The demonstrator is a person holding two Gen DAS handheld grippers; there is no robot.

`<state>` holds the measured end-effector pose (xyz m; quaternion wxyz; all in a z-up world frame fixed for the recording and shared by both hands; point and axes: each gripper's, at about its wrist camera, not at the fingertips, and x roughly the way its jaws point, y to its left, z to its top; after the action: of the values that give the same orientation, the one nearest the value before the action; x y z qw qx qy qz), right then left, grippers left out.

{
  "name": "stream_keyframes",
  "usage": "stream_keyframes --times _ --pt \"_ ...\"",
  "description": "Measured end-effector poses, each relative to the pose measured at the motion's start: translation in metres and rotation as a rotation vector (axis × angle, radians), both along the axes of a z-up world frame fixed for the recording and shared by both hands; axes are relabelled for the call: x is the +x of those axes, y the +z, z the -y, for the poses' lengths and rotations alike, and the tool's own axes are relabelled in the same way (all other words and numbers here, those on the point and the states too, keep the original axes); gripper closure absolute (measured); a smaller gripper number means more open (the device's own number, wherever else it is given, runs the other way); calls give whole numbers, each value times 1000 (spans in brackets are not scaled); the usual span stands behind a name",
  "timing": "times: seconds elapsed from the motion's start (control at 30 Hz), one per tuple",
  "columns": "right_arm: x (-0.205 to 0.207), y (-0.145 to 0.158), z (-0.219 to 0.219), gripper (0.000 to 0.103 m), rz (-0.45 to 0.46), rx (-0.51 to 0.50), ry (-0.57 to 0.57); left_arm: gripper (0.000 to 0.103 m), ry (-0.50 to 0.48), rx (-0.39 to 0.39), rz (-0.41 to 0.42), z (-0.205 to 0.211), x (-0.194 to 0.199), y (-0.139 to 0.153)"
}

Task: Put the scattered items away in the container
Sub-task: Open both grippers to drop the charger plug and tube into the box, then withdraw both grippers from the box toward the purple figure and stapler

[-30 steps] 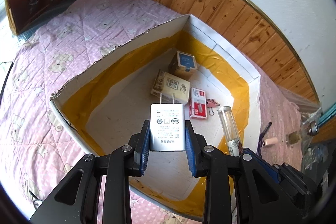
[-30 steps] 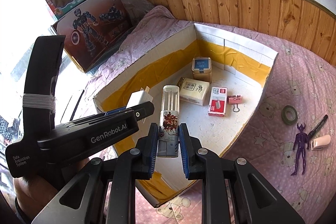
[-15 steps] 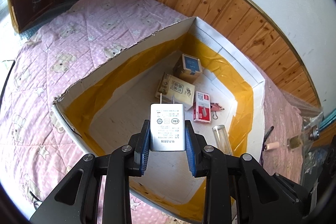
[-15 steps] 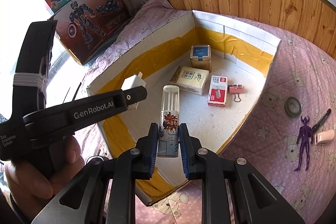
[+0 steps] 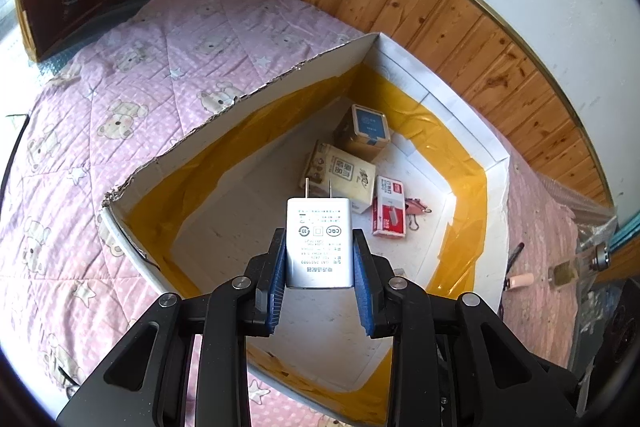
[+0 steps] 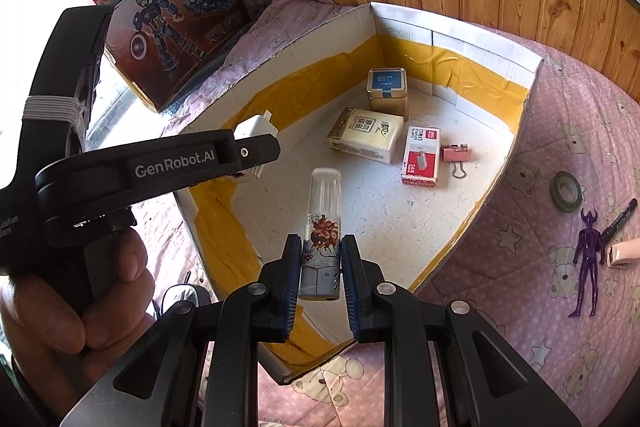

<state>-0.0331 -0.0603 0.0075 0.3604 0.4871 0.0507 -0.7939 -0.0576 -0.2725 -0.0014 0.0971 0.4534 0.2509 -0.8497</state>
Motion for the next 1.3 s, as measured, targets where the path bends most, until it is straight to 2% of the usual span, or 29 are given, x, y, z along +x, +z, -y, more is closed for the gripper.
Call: stream_keyframes --times 0.13,0.3,0.83,0.93,1.03,1.1,1.17,1.3 --pt "0 0 0 82 -1 2 1 71 15 15 0 3 1 -1" --pt "0 0 -3 81 5 -3 -11 62 30 68 -13 10 2 0" --pt "1 -2 -6 81 9 -11 -16 61 30 88 -19 8 3 0" --pt "2 0 -8 81 6 -30 -19 61 35 60 -29 6 4 4" --pt "7 8 -11 81 -12 -57 -14 61 57 -35 -75 1 8 19" --pt "11 12 -12 81 -19 -68 -10 61 66 -72 -124 -2 12 29" --pt "14 15 -15 81 -24 -85 -4 61 60 -84 -172 -5 15 38" --pt "21 23 -27 81 -43 -138 -3 61 36 -97 -214 -11 16 47"
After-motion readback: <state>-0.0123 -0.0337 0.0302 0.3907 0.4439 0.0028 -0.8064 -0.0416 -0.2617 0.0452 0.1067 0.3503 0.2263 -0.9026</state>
